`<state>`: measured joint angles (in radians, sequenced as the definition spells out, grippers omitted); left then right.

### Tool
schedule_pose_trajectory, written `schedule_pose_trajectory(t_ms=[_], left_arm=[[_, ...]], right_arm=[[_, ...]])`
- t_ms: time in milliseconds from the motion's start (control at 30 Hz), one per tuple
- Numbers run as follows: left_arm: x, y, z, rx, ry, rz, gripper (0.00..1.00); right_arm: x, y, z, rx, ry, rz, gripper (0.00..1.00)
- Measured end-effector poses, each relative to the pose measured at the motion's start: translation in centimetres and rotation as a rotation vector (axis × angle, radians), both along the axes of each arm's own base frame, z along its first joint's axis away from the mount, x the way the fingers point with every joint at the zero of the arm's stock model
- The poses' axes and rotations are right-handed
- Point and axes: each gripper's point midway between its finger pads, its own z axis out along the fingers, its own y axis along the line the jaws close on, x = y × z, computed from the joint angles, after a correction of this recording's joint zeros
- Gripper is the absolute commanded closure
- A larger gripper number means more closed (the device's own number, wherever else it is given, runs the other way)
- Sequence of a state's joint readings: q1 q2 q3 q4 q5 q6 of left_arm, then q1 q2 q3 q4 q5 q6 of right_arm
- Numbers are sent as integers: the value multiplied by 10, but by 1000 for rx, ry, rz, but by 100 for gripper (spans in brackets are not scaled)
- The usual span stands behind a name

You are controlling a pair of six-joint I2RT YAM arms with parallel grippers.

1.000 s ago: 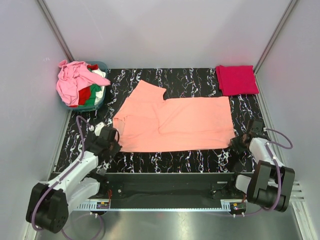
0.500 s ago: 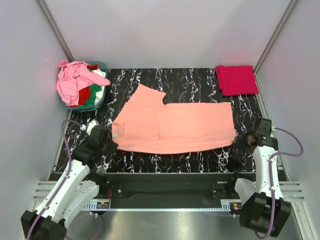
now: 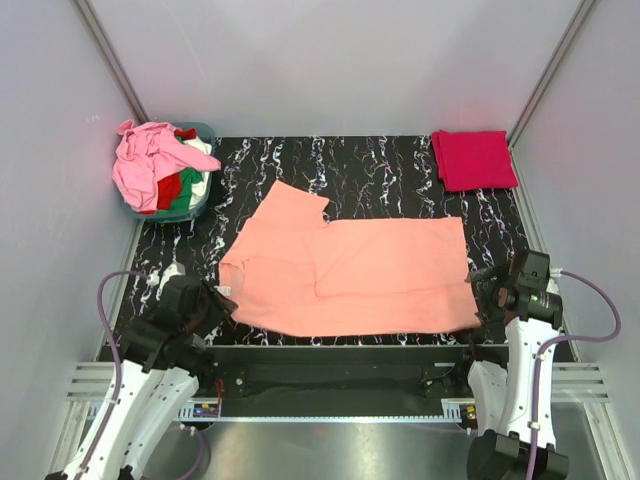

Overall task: Fold and stack the t-shirts
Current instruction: Fold the tshirt

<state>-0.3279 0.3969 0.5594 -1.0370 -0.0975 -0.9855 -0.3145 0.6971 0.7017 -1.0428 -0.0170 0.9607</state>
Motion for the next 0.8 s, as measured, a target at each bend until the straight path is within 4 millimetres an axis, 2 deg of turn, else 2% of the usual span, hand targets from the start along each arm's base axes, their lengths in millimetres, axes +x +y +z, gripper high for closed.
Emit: schedule_pose_trajectory(t_ms=[67,100,200,333,467,600,800], left_arm=[[-8,0,2,-12,4,-3,33],[-10,1,4,-14,3,-4,28],[-17,3,12,-8,-9,-18,23],[-16,6,28,27,-49,-55,14],[-4,9,41,73,-64,-74,15],[9,14,42,82,-65,-54,14],[19,10,53,79,-103,-108,12]], right_arm=[[-2,-1,-1,-8,10,1,0],[-3,-2,-1,-11,20,4,0],[-3,-5,4,-31,28,4,0],[8,-9,23,-61,-23,35,0],[23,-4,36,-64,-98,102,0],[34,5,45,-57,-164,196,0],[50,32,59,-57,-273,389,0]])
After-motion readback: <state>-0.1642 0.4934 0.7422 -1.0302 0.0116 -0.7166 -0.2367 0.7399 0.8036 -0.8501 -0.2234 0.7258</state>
